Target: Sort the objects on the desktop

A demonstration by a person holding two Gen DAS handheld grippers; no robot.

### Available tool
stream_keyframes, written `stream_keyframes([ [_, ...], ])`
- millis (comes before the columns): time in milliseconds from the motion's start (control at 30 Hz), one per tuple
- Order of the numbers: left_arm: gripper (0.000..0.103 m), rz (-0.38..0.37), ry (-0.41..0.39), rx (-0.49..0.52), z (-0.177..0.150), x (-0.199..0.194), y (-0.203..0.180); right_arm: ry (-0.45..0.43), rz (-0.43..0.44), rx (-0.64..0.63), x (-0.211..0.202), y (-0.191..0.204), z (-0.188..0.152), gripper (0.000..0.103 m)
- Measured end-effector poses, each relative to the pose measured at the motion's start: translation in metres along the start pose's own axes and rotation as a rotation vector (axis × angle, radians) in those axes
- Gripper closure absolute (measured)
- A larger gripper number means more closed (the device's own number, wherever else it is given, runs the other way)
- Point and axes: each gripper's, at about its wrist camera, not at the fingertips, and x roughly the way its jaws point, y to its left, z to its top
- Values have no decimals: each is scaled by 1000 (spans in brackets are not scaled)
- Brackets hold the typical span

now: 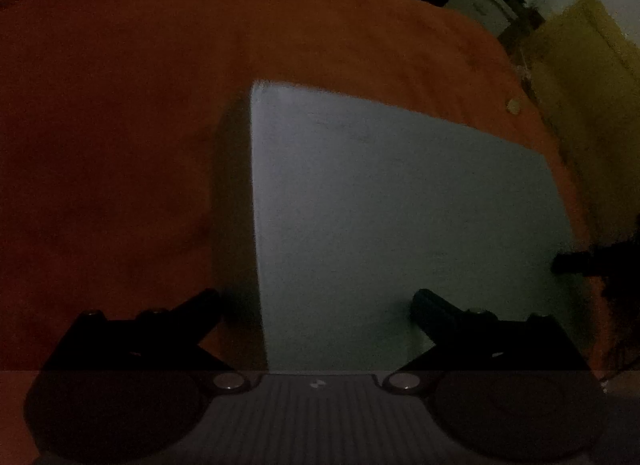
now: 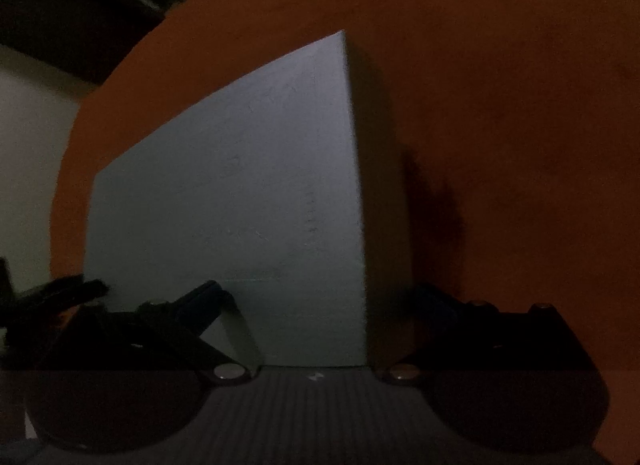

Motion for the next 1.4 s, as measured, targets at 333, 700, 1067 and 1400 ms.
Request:
stream_keyframes([
  [333, 1, 31, 52, 69, -35, -28, -22, -1, -67, -81, -23, 30, -39, 0],
  [700, 1, 0, -6, 118, -2, -13, 16, -96, -150, -168, -10, 19, -5, 0],
  [1067, 1, -128, 41, -60, -3, 6, 14, -1, -45, -113, 35, 40, 30, 0],
  [1400, 0, 61, 55, 7, -29, 2, 6, 11, -131, -142, 34, 30, 4, 0],
])
